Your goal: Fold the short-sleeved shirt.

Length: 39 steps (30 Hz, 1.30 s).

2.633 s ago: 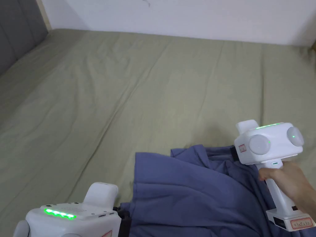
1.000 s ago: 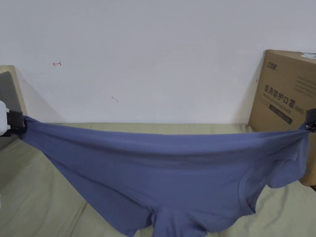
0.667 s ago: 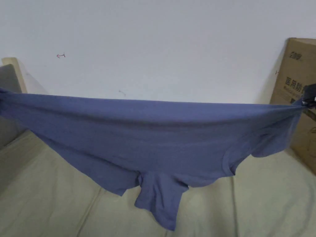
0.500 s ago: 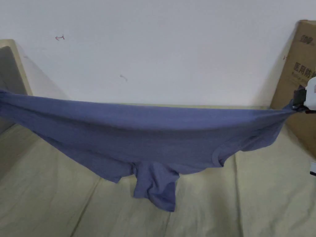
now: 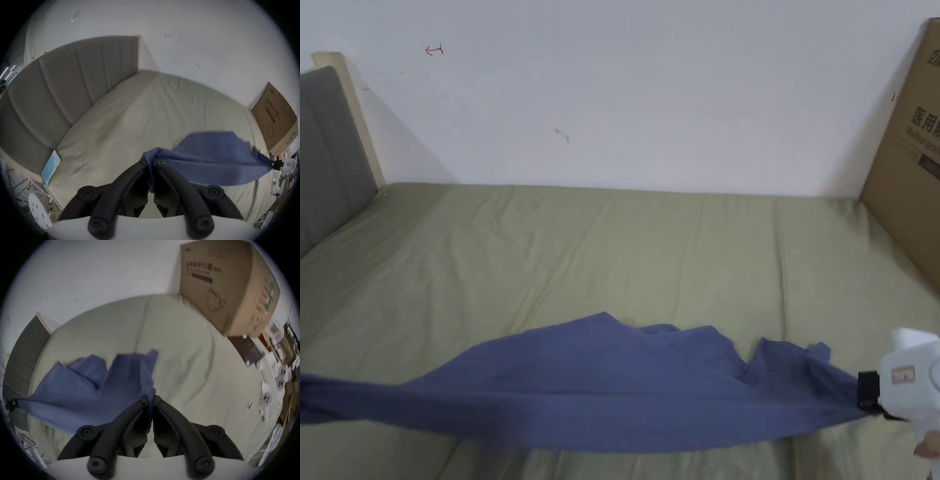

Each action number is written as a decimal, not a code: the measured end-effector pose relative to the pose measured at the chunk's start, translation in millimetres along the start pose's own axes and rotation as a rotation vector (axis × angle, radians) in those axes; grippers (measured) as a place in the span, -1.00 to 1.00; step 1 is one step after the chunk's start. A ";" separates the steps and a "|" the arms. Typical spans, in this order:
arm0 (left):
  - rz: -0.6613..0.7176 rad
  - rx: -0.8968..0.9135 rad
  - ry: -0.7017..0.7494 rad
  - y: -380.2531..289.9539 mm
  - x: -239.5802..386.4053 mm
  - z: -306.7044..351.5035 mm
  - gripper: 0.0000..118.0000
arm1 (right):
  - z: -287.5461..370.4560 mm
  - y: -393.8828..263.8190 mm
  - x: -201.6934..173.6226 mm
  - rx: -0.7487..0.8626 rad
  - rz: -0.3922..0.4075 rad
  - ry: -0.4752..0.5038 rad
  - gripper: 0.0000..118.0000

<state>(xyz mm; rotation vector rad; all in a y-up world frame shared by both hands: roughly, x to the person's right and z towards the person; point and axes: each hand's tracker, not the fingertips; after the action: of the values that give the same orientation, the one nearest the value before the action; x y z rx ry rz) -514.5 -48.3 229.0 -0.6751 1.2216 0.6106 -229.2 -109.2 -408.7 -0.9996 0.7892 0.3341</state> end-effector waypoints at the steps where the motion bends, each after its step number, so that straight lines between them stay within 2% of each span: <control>1: -0.005 -0.018 0.000 -14.7 -2.8 1.6 -0.95 | -0.6 -11.2 5.0 -0.002 -0.007 0.000 -0.93; 3: -0.024 -0.079 0.002 -42.4 -9.6 4.2 -0.95 | -1.2 -32.1 13.0 -0.046 -0.004 -0.015 -0.93; 7: 0.033 -0.136 -0.007 -92.9 -26.8 24.7 -0.95 | 6.5 -65.9 28.2 -0.060 -0.072 -0.008 -0.93; 14: 0.025 -0.225 0.009 -161.9 -50.7 61.4 -0.95 | 36.3 -125.7 32.9 -0.076 -0.075 -0.006 -0.94; 19: 0.013 -0.230 0.009 -181.3 -60.2 74.5 -0.95 | 52.9 -161.9 38.8 -0.093 -0.071 -0.013 -0.93; 23: -0.016 -0.209 0.005 -185.2 -66.7 63.0 -0.90 | 54.4 -176.1 39.8 -0.076 -0.099 0.000 -0.93; 24: -0.023 -0.214 0.003 -185.9 -67.2 57.7 -0.74 | 56.3 -177.5 37.6 -0.068 -0.096 0.000 -0.82; 25: -0.029 -0.225 0.002 -184.9 -64.5 58.4 -0.38 | 58.7 -176.8 35.4 -0.072 -0.094 -0.003 -0.49; 26: -0.031 -0.215 -0.002 -184.6 -61.2 61.3 0.34 | 58.2 -175.2 35.9 -0.083 -0.086 -0.007 0.22; 27: -0.031 -0.194 -0.011 -183.1 -57.0 64.3 0.70 | 62.4 -175.2 34.3 -0.083 -0.078 -0.010 0.39; 28: -0.029 -0.182 -0.023 -182.8 -53.8 65.1 0.82 | 69.5 -175.5 33.0 -0.059 -0.067 -0.011 0.35; 31: -0.060 -0.107 -0.094 -169.0 -33.5 83.6 0.78 | 94.1 -170.3 27.2 0.012 -0.041 -0.020 0.35; 32: -0.077 -0.079 -0.116 -167.6 -24.1 87.4 0.72 | 102.5 -169.9 25.2 0.039 -0.024 -0.001 0.33; 33: -0.098 -0.056 -0.152 -164.7 -14.2 92.3 0.57 | 107.5 -170.0 24.8 0.049 -0.021 0.008 0.24; 34: -0.106 -0.038 -0.178 -163.1 -4.9 96.6 0.26 | 109.7 -169.8 25.6 0.057 -0.020 0.008 0.04; 35: -0.122 -0.025 -0.216 -162.0 6.0 99.7 -0.34 | 114.0 -172.9 24.3 0.064 -0.021 0.006 -0.34; 36: -0.143 -0.015 -0.231 -165.2 19.0 100.9 -0.67 | 115.6 -177.2 23.2 0.066 -0.040 -0.002 -0.55; 37: -0.160 -0.007 -0.239 -167.6 30.1 99.7 -0.82 | 114.7 -184.0 23.5 0.068 -0.085 -0.008 -0.63; 38: -0.189 0.005 -0.244 -170.5 40.9 97.4 -0.82 | 109.3 -191.5 26.9 0.067 -0.115 0.015 -0.63; 39: -0.200 0.018 -0.234 -176.5 52.0 95.0 -1.00 | 104.4 -200.2 28.5 0.045 -0.137 0.048 -0.80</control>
<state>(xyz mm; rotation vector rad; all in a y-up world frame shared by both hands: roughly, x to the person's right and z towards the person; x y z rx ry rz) -311.9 -90.4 221.7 -0.6808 0.9286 0.4960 -46.9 -127.5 -273.8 -1.0163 0.7637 0.1742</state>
